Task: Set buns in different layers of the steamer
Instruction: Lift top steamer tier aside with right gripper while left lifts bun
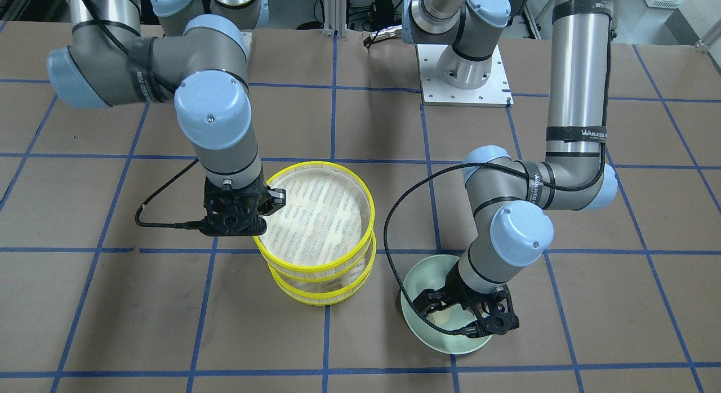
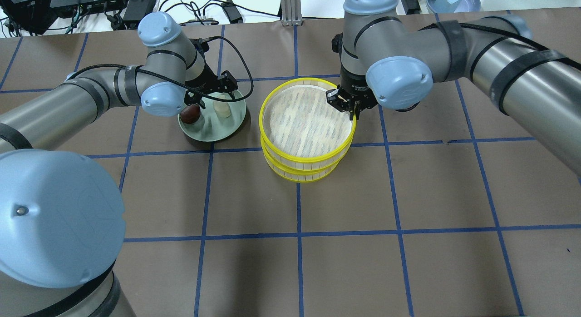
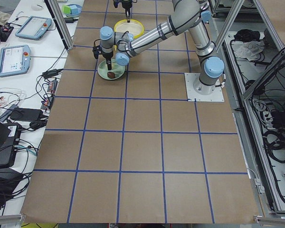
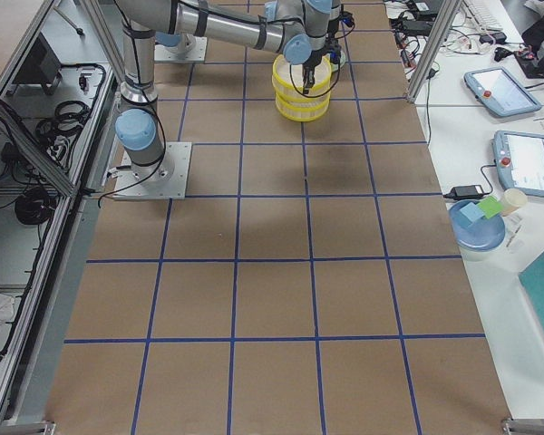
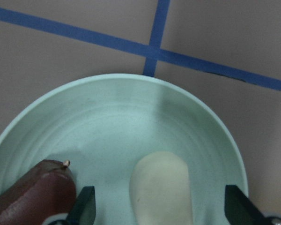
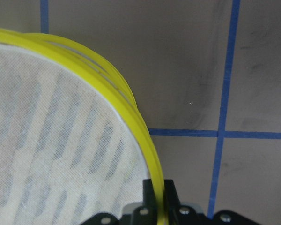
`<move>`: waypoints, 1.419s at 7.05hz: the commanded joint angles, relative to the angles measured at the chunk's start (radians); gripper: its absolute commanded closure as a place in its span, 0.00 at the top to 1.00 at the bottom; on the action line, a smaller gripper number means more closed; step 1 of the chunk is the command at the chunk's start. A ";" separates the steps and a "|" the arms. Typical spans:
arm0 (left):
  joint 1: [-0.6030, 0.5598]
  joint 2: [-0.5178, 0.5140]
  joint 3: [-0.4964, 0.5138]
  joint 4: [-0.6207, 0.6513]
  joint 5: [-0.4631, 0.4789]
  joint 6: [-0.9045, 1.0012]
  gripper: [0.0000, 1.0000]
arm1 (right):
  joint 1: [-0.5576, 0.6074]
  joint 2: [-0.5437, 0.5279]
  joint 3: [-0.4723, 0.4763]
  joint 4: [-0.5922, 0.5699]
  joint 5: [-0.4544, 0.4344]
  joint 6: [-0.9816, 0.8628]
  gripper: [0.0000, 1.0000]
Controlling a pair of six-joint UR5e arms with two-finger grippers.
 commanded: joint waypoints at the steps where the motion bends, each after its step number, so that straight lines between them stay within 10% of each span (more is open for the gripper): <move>1: -0.002 -0.013 0.001 0.000 -0.001 -0.002 0.74 | -0.099 -0.161 -0.030 0.222 -0.002 -0.023 0.00; 2: -0.002 -0.016 0.001 -0.001 -0.001 -0.002 0.22 | -0.181 -0.254 -0.031 0.323 0.006 -0.069 0.00; 3: -0.002 -0.015 0.001 -0.006 0.000 0.003 0.00 | -0.221 -0.328 -0.034 0.353 0.012 -0.125 0.00; 10: -0.123 0.154 0.015 -0.043 0.011 0.023 0.00 | -0.231 -0.384 -0.064 0.389 0.001 -0.126 0.00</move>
